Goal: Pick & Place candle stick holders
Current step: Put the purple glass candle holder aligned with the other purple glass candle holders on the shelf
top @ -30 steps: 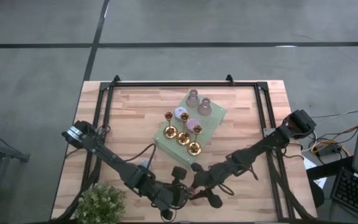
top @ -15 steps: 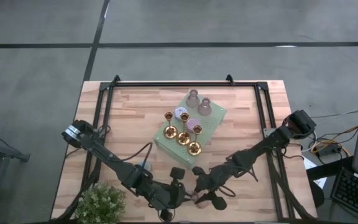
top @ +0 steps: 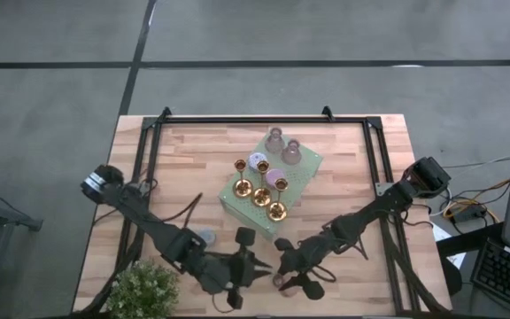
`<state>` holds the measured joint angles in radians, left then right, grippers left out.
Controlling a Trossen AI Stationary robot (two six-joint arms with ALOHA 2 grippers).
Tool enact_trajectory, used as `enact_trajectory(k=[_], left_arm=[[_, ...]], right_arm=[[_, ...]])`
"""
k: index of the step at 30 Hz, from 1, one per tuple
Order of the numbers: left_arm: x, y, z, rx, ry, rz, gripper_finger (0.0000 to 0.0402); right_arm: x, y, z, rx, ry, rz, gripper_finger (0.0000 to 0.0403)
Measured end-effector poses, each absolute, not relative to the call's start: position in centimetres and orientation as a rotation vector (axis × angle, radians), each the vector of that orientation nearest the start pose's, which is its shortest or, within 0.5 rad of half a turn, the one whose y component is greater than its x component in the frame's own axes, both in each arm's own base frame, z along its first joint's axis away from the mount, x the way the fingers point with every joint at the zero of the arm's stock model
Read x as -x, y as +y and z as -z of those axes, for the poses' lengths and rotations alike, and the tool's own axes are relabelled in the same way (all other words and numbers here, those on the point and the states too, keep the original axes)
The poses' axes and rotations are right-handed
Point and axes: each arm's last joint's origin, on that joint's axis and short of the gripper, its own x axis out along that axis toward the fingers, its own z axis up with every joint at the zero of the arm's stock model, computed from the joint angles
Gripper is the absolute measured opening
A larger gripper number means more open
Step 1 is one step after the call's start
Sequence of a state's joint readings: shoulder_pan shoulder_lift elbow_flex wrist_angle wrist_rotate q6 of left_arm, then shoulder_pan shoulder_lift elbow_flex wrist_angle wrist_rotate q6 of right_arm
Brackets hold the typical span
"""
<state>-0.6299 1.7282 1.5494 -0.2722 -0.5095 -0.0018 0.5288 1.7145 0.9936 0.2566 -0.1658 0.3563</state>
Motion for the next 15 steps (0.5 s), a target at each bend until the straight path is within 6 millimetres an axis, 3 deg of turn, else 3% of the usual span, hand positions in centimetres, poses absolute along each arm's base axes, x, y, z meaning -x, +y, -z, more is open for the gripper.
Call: enact_trajectory(k=[4, 8, 15], left_arm=[[-32.2, -23.4, -34.2, -0.277, 0.333, 0.118, 0.0058], [-31.7, -23.9, -33.0, -0.279, 0.279, 0.136, 0.0058], [-29.1, -21.8, -30.9, -0.195, 0.167, 0.132, 0.0058]], right_arm=[[-31.2, 19.4, -20.7, -0.218, 0.561, -0.616, 0.0115], [-30.8, 19.9, -21.0, -0.188, 0.543, -0.644, 0.0114], [-30.1, 20.4, -22.1, -0.168, 0.507, -0.67, 0.0114]])
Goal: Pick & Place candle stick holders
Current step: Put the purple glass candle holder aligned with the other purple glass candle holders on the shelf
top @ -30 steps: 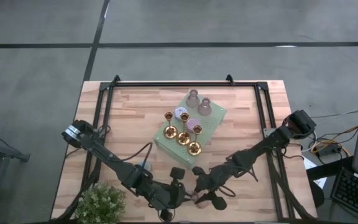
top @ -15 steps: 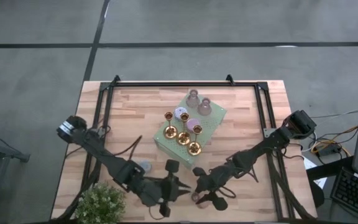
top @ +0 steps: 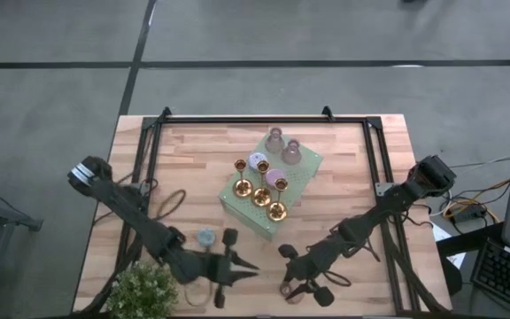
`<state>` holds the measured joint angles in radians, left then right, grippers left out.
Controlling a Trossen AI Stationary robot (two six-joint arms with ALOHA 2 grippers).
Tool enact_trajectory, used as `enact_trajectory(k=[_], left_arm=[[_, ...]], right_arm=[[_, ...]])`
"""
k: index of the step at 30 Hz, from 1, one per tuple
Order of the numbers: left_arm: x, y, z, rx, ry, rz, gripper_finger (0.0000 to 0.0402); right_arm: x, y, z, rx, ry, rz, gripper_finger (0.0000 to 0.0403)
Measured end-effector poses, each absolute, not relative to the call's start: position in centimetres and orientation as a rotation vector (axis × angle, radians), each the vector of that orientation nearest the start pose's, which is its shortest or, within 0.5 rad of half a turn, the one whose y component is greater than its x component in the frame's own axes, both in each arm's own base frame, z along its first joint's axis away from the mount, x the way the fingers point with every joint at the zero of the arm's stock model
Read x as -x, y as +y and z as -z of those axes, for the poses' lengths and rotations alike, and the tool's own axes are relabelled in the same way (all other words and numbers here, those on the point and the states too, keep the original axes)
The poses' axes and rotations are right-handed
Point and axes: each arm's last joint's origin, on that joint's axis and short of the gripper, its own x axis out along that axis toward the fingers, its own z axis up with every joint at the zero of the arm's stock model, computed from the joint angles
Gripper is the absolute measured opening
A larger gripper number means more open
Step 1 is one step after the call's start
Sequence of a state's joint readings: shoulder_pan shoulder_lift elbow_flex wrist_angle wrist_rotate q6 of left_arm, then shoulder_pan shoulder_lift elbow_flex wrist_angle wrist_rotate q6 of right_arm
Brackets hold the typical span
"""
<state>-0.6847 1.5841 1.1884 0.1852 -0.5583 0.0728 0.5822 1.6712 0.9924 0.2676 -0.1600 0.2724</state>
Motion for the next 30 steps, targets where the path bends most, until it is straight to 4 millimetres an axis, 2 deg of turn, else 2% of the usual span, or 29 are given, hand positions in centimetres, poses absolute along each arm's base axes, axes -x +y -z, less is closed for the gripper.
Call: enact_trajectory(k=[7, 14, 21, 27, 30], left_arm=[[-24.5, -18.3, -29.3, -0.114, 0.106, 0.165, 0.0058], [-21.2, -15.6, -27.0, 0.0, 0.033, 0.162, 0.0058], [-19.3, -14.0, -24.6, 0.063, -0.001, 0.151, 0.0058], [-18.6, -13.3, -24.3, 0.068, -0.04, 0.145, 0.0058], [-18.4, -13.2, -24.4, 0.07, -0.046, 0.144, 0.0058]], right_arm=[[-29.0, 19.7, -23.5, -0.13, 0.449, -0.659, 0.0114], [-26.5, 17.3, -24.7, -0.076, 0.39, -0.443, 0.0114], [-22.2, 13.4, -24.8, -0.106, 0.404, -0.125, 0.012], [-19.3, 10.2, -24.8, -0.104, 0.285, 0.168, 0.0114], [-18.4, 8.8, -25.1, -0.1, 0.236, 0.259, 0.0119]])
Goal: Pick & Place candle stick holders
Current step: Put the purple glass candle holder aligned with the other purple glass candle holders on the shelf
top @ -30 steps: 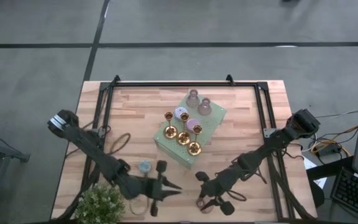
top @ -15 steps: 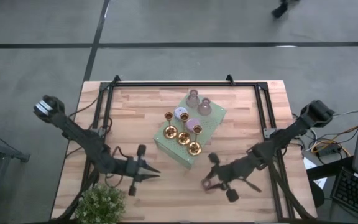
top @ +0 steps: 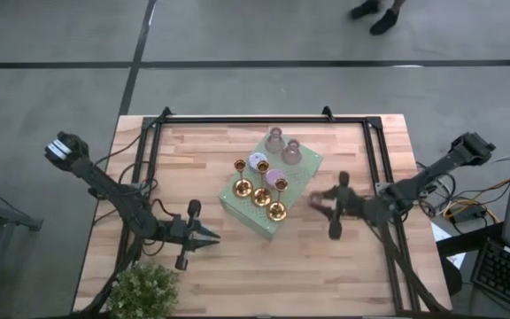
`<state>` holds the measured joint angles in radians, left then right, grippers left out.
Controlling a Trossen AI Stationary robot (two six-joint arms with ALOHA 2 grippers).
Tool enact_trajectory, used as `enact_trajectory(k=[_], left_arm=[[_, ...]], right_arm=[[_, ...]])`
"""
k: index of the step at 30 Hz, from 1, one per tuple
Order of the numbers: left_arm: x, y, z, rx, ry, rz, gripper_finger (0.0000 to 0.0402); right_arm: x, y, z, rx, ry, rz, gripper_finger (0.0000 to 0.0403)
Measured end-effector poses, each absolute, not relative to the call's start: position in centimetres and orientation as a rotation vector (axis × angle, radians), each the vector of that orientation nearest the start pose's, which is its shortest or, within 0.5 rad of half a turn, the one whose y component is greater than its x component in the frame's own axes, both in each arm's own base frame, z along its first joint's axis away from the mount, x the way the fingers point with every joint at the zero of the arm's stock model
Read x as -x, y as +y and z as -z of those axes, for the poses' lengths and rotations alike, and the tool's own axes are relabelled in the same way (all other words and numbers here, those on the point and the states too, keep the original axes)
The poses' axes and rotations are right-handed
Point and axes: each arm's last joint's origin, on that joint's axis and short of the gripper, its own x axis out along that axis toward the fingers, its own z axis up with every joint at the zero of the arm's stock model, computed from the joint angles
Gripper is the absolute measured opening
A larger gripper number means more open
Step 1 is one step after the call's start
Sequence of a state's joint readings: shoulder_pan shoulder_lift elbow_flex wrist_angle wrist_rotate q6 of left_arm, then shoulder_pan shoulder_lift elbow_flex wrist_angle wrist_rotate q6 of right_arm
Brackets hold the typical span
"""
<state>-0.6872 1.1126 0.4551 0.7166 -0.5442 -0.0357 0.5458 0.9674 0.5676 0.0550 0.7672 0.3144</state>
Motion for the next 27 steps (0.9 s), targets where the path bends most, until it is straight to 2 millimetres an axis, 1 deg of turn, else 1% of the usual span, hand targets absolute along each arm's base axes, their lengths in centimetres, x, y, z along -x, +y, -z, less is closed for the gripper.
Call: enact_trajectory(k=[3, 5, 13, 20, 27], left_arm=[[-18.4, -13.2, -24.3, 0.069, -0.045, 0.144, 0.0058], [-18.4, -13.2, -24.3, 0.07, -0.047, 0.143, 0.0058], [-18.4, -13.2, -24.3, 0.065, -0.046, 0.143, 0.0058], [-18.4, -13.1, -24.3, 0.063, -0.046, 0.143, 0.0058], [-18.4, -13.1, -24.3, 0.063, -0.045, 0.143, 0.0058]], right_arm=[[-17.8, 7.2, -25.2, -0.116, 0.198, 0.346, 0.012], [-17.7, 6.3, -25.0, -0.115, 0.201, 0.393, 0.0116], [-18.4, 3.2, -24.3, -0.083, 0.222, 0.552, 0.0123], [-19.4, 1.2, -23.6, -0.055, 0.273, 0.642, 0.0117], [-20.3, -0.1, -23.4, -0.091, 0.26, 0.63, 0.012]])
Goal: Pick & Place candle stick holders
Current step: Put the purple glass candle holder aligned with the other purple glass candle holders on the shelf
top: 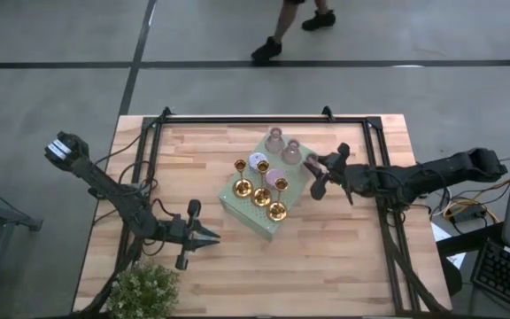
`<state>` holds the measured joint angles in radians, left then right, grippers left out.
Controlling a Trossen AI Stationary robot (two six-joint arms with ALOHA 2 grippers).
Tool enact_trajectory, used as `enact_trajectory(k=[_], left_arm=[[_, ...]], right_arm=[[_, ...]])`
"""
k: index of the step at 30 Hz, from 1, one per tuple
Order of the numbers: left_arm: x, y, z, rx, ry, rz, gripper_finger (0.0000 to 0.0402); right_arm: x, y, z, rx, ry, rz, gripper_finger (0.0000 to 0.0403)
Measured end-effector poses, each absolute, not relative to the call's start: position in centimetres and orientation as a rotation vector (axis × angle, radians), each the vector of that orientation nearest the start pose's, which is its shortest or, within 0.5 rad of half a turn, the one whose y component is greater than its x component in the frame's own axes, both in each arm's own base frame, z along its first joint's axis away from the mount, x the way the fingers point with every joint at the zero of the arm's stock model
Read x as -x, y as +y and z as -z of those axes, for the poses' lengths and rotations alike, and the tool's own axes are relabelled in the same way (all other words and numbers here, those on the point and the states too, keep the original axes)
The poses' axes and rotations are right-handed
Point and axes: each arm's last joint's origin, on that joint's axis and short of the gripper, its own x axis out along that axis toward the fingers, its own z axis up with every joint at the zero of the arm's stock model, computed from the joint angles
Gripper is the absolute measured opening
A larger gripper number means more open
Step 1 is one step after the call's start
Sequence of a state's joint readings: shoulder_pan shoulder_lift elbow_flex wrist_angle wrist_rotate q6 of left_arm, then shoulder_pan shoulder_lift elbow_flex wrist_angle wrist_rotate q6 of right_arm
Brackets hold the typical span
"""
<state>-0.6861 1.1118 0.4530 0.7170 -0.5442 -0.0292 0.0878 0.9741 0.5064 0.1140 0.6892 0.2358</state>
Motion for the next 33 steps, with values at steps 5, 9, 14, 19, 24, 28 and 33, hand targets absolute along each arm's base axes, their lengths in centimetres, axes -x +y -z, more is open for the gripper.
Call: enact_trajectory(k=[5, 9, 14, 19, 24, 28, 33], left_arm=[[-18.4, -13.1, -24.3, 0.065, -0.044, 0.142, 0.0058], [-18.4, -13.1, -24.3, 0.066, -0.043, 0.142, 0.0058], [-18.4, -13.1, -24.2, 0.061, -0.04, 0.142, 0.0058], [-18.4, -13.1, -24.2, 0.061, -0.04, 0.142, 0.0058], [-18.4, -13.1, -24.2, 0.06, -0.039, 0.142, 0.0058], [-18.4, -13.1, -24.2, 0.061, -0.038, 0.142, 0.0058], [-18.4, -13.1, -24.2, 0.063, -0.037, 0.142, 0.0058]], right_arm=[[-20.5, -0.6, -23.0, -0.089, 0.262, 0.643, 0.0118], [-20.5, -0.9, -23.0, -0.092, 0.257, 0.656, 0.0126], [-20.5, -1.1, -23.0, -0.095, 0.256, 0.669, 0.0122], [-20.8, -1.4, -22.6, -0.092, 0.267, 0.685, 0.0123], [-21.4, -1.4, -22.2, -0.09, 0.27, 0.689, 0.0131], [-21.6, -1.4, -22.0, -0.088, 0.268, 0.69, 0.0125], [-21.7, -1.4, -22.0, -0.082, 0.268, 0.69, 0.0127]])
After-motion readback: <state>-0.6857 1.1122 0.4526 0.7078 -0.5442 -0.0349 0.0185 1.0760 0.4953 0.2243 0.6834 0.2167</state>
